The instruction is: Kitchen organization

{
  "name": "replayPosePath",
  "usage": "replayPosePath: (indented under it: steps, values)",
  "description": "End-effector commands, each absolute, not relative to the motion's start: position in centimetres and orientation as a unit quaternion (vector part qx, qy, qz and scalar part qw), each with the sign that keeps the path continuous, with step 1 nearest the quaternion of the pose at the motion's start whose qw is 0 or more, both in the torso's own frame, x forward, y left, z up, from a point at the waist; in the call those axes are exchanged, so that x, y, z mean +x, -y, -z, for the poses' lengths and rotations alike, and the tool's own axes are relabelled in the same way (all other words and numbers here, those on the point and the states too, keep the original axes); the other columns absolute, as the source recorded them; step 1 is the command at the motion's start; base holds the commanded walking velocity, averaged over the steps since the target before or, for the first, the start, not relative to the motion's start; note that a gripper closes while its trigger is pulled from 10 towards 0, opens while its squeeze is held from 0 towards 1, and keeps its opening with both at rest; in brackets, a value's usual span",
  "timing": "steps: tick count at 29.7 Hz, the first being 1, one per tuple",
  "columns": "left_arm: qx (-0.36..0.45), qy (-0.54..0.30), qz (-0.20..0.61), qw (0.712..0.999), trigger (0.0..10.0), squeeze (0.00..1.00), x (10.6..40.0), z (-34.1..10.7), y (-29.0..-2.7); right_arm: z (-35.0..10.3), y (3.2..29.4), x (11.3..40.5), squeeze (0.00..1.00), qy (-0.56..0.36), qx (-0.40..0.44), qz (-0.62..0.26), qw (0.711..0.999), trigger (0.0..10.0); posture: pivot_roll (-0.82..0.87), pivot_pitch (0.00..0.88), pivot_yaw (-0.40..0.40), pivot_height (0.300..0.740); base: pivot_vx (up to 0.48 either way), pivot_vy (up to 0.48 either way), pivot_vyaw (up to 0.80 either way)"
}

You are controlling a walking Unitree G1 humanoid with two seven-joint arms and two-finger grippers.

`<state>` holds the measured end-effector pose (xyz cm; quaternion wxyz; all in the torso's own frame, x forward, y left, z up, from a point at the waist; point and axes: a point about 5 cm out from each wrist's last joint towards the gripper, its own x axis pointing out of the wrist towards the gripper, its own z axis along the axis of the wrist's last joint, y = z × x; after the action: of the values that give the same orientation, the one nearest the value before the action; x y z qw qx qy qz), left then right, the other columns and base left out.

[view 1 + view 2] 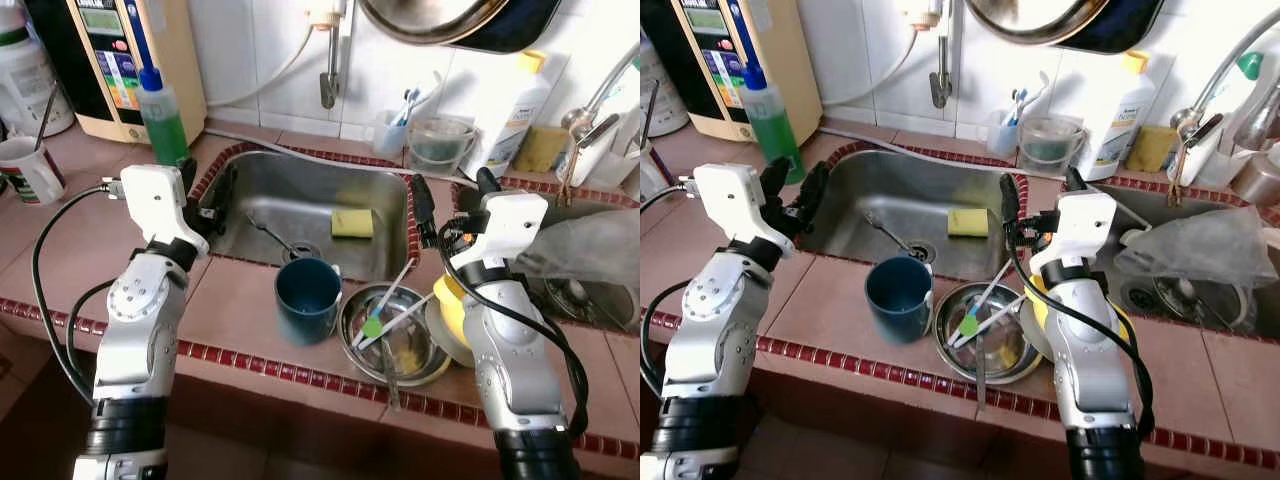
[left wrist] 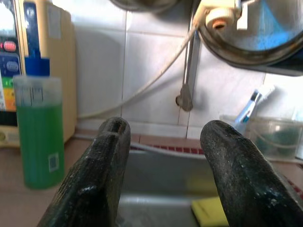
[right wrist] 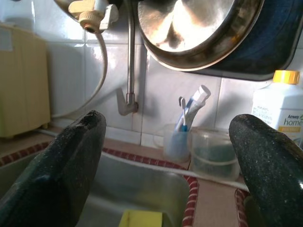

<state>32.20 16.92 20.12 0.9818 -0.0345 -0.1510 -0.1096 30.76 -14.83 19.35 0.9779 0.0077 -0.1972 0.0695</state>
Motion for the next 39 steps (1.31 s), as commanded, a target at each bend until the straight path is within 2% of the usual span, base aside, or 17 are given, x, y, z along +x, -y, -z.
replayPosePath:
  steps: [1, 8, 25, 32, 39]
  values:
    - [-0.033, 0.153, 0.108, 0.982, 10.0, 0.0, 32.0, -20.4, -16.9, -19.4, 15.0, 30.9, 0.0, 0.199, 0.009, -0.068, 0.978, 10.0, -0.03, 0.0, -0.009, 0.74, -0.356, 0.0, 0.0]
    - [-0.032, 0.153, 0.11, 0.982, 10.0, 0.0, 32.2, -20.5, -16.8, -19.4, 15.1, 30.9, 0.0, 0.199, 0.008, -0.067, 0.978, 10.0, -0.03, 0.0, -0.007, 0.74, -0.309, 0.0, 0.0]
    - [-0.032, 0.155, 0.124, 0.979, 10.0, 0.0, 32.3, -20.8, -16.8, -19.5, 15.0, 31.0, 0.0, 0.2, 0.008, -0.069, 0.977, 10.0, -0.03, 0.0, -0.007, 0.74, 0.0, 0.0, 0.0]
    - [0.0, 0.148, 0.144, 0.978, 10.0, 0.0, 32.3, -20.8, -16.8, -19.3, 14.9, 31.2, 0.0, 0.194, 0.006, -0.075, 0.978, 10.0, -0.01, 0.0, -0.013, 0.74, 0.0, 0.0, 0.0]
    - [0.029, 0.134, 0.203, 0.97, 10.0, 0.0, 32.0, -20.4, -16.0, -18.4, 14.9, 30.9, 0.0, 0.175, 0.0, -0.079, 0.981, 10.0, -0.02, 0.0, -0.002, 0.74, 0.0, 0.0, 0.0]
